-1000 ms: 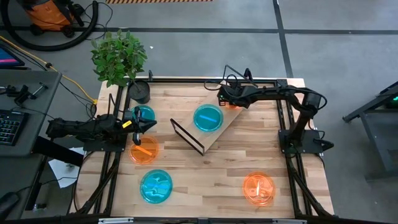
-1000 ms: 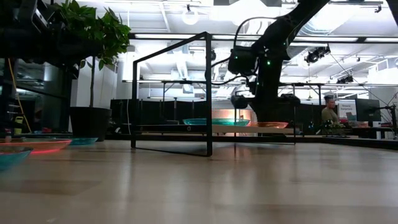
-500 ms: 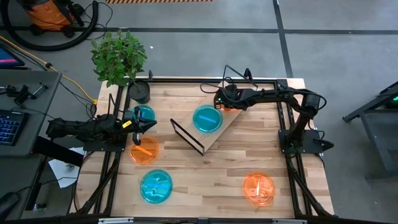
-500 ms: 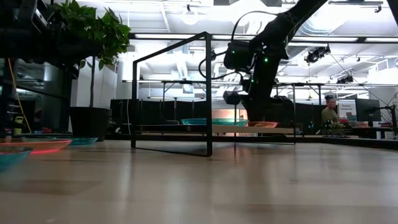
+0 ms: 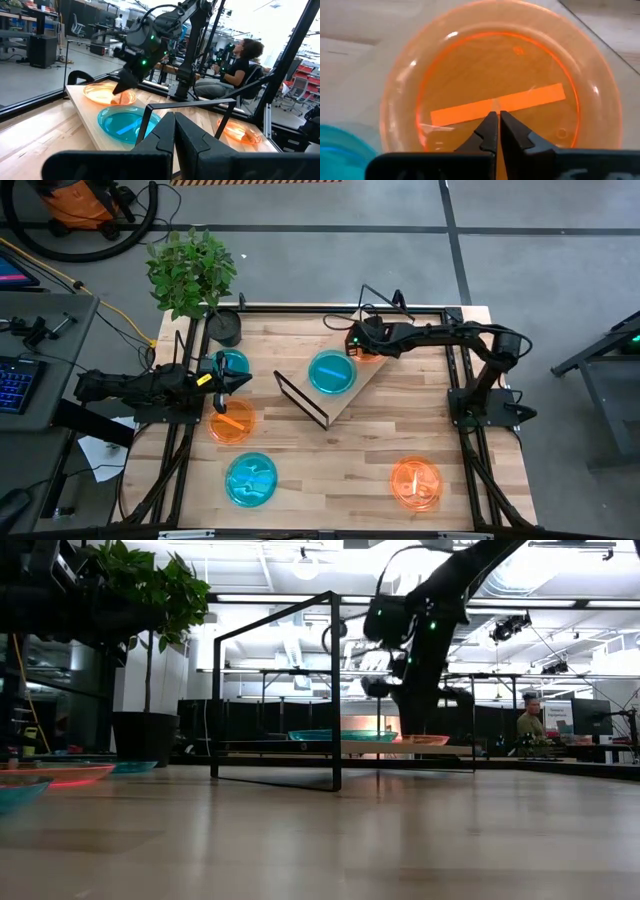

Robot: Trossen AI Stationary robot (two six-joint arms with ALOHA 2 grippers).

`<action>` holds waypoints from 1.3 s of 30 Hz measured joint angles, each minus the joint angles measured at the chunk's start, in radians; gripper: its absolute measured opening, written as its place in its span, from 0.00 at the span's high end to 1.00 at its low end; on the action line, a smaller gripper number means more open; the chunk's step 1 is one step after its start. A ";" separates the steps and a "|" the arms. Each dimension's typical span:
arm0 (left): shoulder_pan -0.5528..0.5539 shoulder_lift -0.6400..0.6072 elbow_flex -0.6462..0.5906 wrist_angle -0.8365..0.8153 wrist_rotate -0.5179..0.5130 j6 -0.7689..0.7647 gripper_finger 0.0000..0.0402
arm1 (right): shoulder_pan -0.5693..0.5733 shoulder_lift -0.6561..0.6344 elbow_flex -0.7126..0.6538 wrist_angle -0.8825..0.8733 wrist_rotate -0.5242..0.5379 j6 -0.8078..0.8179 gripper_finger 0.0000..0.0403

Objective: Place and stack plates onto a shelf
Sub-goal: Stack the top blue plate on top of the blue plate on the shelf

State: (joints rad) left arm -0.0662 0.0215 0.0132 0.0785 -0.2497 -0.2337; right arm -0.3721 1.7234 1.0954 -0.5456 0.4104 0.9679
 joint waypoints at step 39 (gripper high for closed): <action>0.000 0.073 0.024 0.099 -0.102 -0.201 1.00 | 0.513 -0.976 -0.638 0.807 -0.044 -0.258 1.00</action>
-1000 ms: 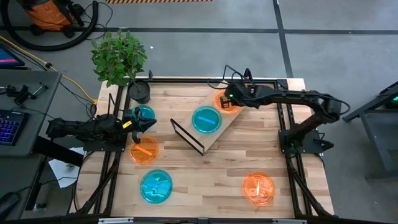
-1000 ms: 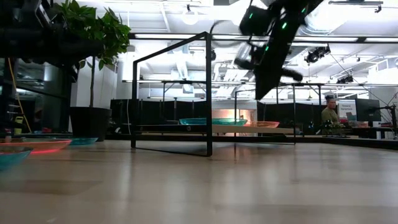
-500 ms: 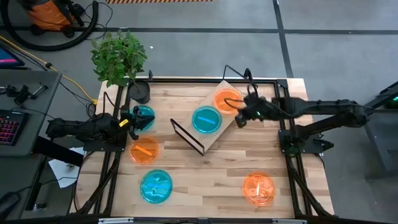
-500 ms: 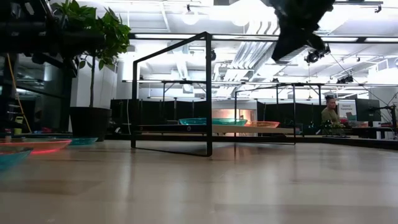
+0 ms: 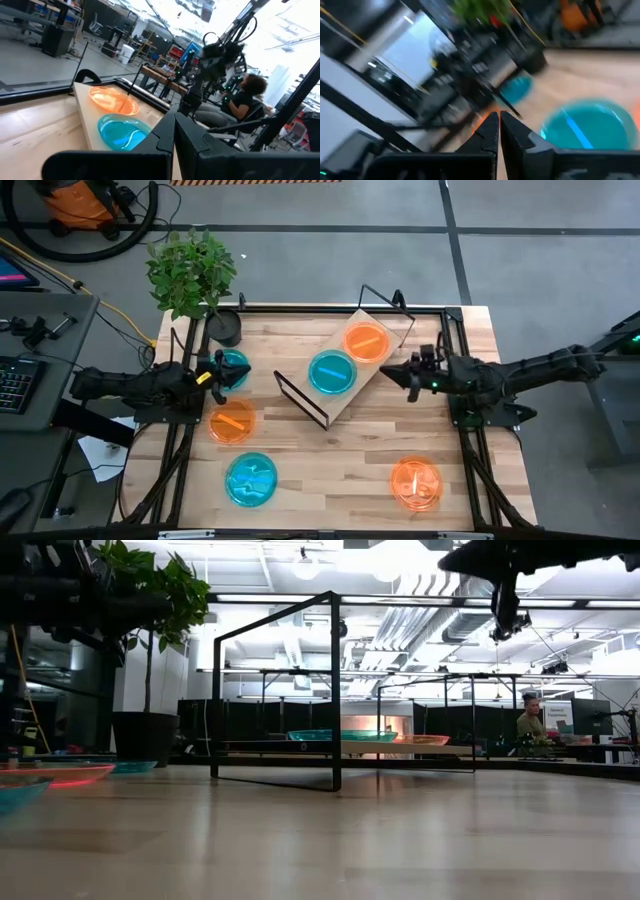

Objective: Place and stack plates onto a shelf
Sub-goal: Stack the top blue plate on top of the blue plate on the shelf

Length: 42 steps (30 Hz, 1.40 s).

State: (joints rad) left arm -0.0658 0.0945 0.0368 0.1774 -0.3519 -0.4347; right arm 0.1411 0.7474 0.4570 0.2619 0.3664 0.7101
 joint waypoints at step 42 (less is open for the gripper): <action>0.332 0.986 0.664 -1.106 0.076 -0.167 0.70 | -0.001 -0.014 -0.002 -0.057 0.026 -0.081 1.00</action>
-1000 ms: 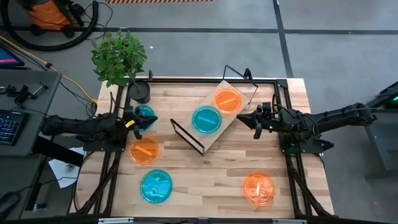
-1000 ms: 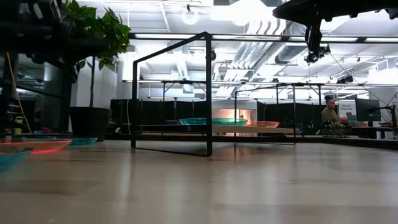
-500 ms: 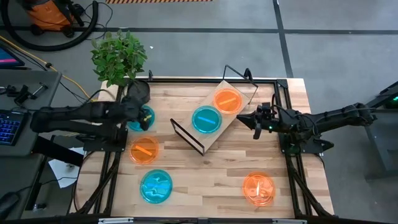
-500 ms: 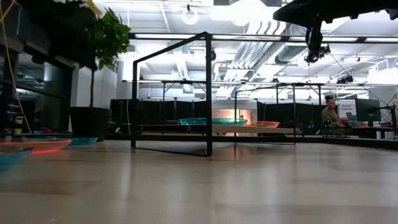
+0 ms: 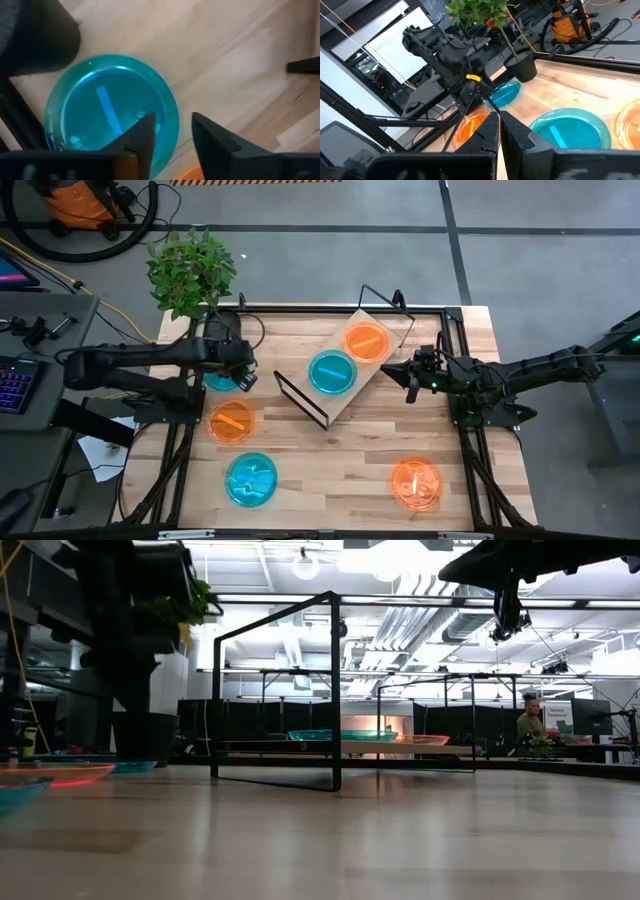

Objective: Place and stack plates onto a shelf
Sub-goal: Stack the top blue plate on top of the blue plate on the shelf

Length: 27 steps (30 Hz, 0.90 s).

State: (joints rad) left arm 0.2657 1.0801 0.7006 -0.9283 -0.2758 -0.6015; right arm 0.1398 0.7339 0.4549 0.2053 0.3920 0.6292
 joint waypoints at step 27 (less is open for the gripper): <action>0.000 0.383 0.000 0.094 -0.015 -0.173 0.51 | 0.000 0.000 0.000 -0.018 0.025 0.000 1.00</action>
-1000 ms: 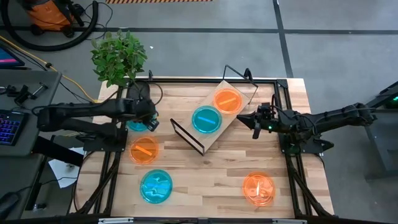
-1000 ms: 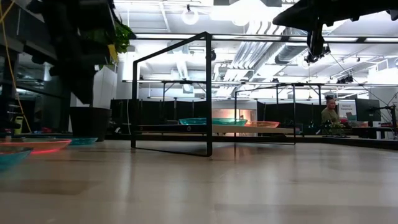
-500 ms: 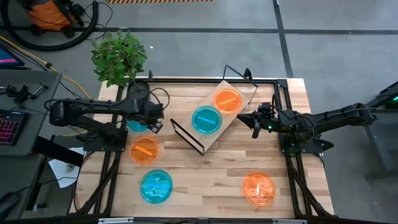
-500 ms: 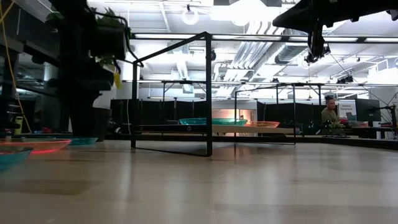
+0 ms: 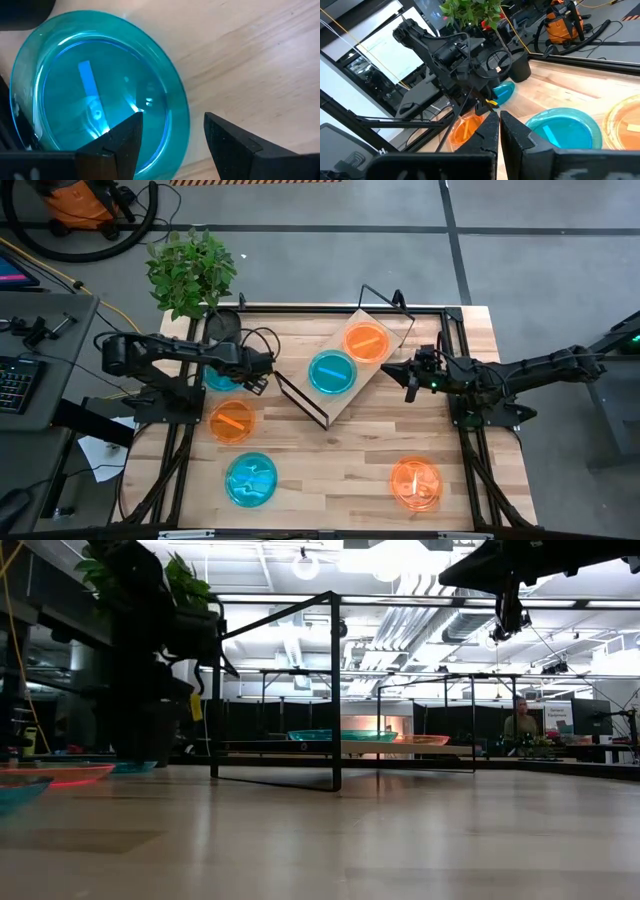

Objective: Place and stack plates onto a shelf
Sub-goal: Stack the top blue plate on top of the blue plate on the shelf

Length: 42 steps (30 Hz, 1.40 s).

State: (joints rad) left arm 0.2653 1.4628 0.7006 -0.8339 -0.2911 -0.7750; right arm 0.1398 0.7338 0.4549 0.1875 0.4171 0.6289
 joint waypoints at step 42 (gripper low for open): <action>-0.016 -0.145 0.001 0.025 0.022 -0.045 1.00 | 0.000 0.000 0.000 -0.027 0.000 0.000 1.00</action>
State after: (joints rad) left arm 0.2497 1.3179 0.7017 -0.8094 -0.2688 -0.8198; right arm 0.1398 0.7341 0.4549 0.1609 0.4168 0.6292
